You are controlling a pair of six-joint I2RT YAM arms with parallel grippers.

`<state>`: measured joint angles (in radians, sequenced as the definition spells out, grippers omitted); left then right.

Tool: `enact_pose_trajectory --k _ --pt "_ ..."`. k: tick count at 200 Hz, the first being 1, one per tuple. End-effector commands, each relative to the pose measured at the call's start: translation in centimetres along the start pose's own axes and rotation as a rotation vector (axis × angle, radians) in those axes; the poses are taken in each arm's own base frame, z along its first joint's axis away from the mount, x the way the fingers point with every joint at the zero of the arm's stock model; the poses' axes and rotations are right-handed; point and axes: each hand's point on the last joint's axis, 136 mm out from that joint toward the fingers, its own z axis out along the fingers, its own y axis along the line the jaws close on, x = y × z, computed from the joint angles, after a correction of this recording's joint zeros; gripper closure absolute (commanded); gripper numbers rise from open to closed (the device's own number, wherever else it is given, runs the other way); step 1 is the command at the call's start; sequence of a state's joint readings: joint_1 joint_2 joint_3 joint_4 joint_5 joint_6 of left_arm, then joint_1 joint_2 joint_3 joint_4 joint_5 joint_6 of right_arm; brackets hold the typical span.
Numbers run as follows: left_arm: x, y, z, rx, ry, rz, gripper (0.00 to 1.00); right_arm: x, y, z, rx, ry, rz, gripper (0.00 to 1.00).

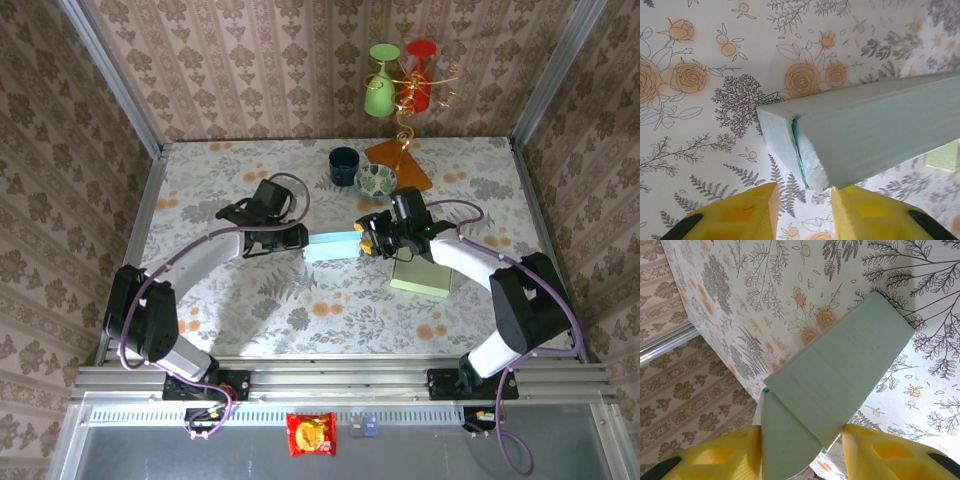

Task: Fold the paper box

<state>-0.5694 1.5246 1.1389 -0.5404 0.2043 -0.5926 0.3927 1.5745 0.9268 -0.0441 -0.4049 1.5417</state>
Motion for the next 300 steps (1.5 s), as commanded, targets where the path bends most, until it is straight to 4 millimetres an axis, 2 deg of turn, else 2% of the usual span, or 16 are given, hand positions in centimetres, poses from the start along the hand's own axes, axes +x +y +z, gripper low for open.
enact_pose_trajectory --k 1,33,42,47,61,118,192,233,300 --pt "-1.1 -0.7 -1.9 0.095 -0.034 -0.105 0.64 -0.8 -2.2 0.8 0.087 -0.018 0.006 0.57" --pt "-1.9 -0.1 -2.4 0.15 -0.033 -0.211 0.59 -0.8 -2.2 1.0 0.092 -0.016 0.004 0.6" --pt "-1.4 -0.2 -1.9 0.164 -0.002 -0.237 0.59 -0.8 -2.3 1.1 0.096 -0.014 0.005 0.6" --pt "-1.9 0.7 -1.8 0.167 -0.005 -0.278 0.59 -0.8 -2.4 1.2 0.099 -0.013 0.005 0.6" --pt "-1.8 0.9 -1.0 0.193 0.022 -0.319 0.58 -0.8 -2.4 1.2 0.098 -0.013 0.006 0.6" --pt "-1.9 0.9 1.0 0.221 0.049 -0.335 0.58 -0.8 -2.9 1.2 0.111 -0.009 0.012 0.61" --pt "0.2 2.0 2.4 0.194 0.094 -0.325 0.61 -0.8 -3.6 1.4 0.135 -0.004 0.015 0.61" --pt "0.6 2.2 2.8 0.186 0.101 -0.309 0.62 -0.7 -4.0 1.2 0.161 0.0 0.011 0.61" --pt "2.0 3.0 3.7 0.147 0.133 -0.279 0.64 -0.7 -6.2 -0.1 0.293 0.001 -0.025 0.59"
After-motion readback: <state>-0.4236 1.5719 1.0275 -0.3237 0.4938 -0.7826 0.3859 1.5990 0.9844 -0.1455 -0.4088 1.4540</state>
